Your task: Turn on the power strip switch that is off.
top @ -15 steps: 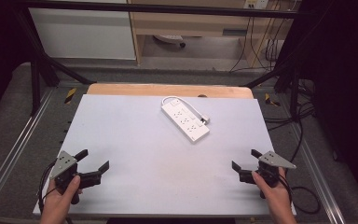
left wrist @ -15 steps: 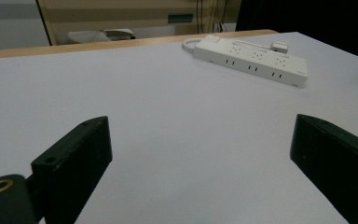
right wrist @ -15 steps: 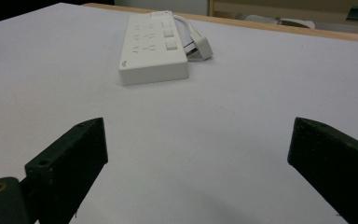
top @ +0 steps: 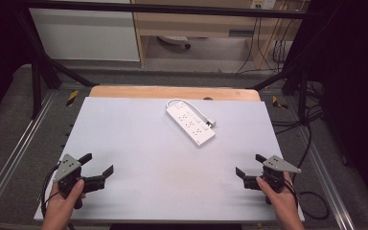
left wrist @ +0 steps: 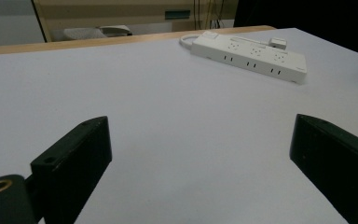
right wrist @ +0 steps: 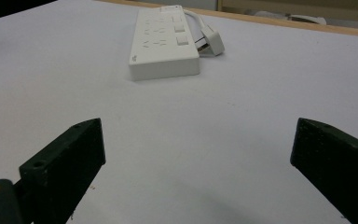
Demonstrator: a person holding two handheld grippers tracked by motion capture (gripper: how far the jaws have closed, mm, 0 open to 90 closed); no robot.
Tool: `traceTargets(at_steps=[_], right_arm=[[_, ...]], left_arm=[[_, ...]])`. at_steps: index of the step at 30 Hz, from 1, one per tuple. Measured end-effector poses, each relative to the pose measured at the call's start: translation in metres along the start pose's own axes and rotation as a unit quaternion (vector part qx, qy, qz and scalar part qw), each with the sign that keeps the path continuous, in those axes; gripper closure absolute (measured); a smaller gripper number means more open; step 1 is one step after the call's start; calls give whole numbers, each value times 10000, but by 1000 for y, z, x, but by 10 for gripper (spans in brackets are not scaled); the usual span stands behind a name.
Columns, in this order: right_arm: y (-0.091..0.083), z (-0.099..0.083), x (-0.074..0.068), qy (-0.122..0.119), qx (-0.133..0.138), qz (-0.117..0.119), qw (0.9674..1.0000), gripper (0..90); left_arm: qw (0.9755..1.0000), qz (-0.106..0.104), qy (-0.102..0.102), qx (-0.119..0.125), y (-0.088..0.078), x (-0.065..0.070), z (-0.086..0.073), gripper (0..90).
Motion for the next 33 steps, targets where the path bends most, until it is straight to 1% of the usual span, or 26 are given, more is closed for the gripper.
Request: traceTargets(at_steps=[1,4,5,6,8,11,12,16,18,20,23,24,26,28,30,31,33], right_arm=[[-1,1,-1,-4,9,9,10000,35],[-3,1,-1,23,48,1,10000,34],[-3,1,-1,23,48,1,10000,34],[-3,1,-1,33,41,14,10000,33],[-3,1,-1,57,40,13,10000,32],[-3,2,0,71,54,3,10000,32],[-4,3,-1,67,71,-3,10000,32],[-5,6,-4,71,113,24,9999,28],[-6,7,-5,106,105,47,9999,23],[-7,11,-9,206,99,108,9997,23],[-7,12,-11,217,66,163,9996,21],[-7,14,-14,345,60,234,9991,21],[-8,15,-15,330,54,244,9991,20],[-9,17,-18,240,42,204,9995,22],[-10,19,-20,265,86,248,9993,25],[-12,22,-22,251,156,197,9994,30],[-13,24,-22,242,186,177,9994,34]], left_arm=[[10000,-4,19,-8,0,0,0,57],[10000,-15,-56,-8,-1,-1,-1,52],[10000,-2,-58,-20,-1,-1,-1,52],[9999,21,-109,12,0,-3,-1,57],[9999,41,-120,5,1,-4,-1,55],[10000,57,-66,-15,1,-5,-1,60],[10000,45,-81,-12,1,-5,-1,59],[10000,-9,4,-3,-1,-1,-1,56],[10000,-26,23,19,-3,-1,0,55],[10000,-48,-19,66,-3,-1,1,53],[10000,-28,-29,84,-4,-3,1,53],[10000,-12,-31,93,-5,-3,1,53],[9999,35,-16,101,-5,-4,1,53],[9999,50,-31,113,-6,-4,2,53],[9999,51,-27,108,-6,-4,1,53],[9999,49,-26,95,-6,-4,1,53],[10000,37,-11,68,-6,-3,0,53]])
Point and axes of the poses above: each handheld gripper's, and its own axes: y roughly forward along the jaws, z roughly out of its top, x roughly to its right, the point moved 7 cm from there along y, roughly forward along the jaws, and after that the axes turned 5 degrees about -y, right-handed, at the moved point
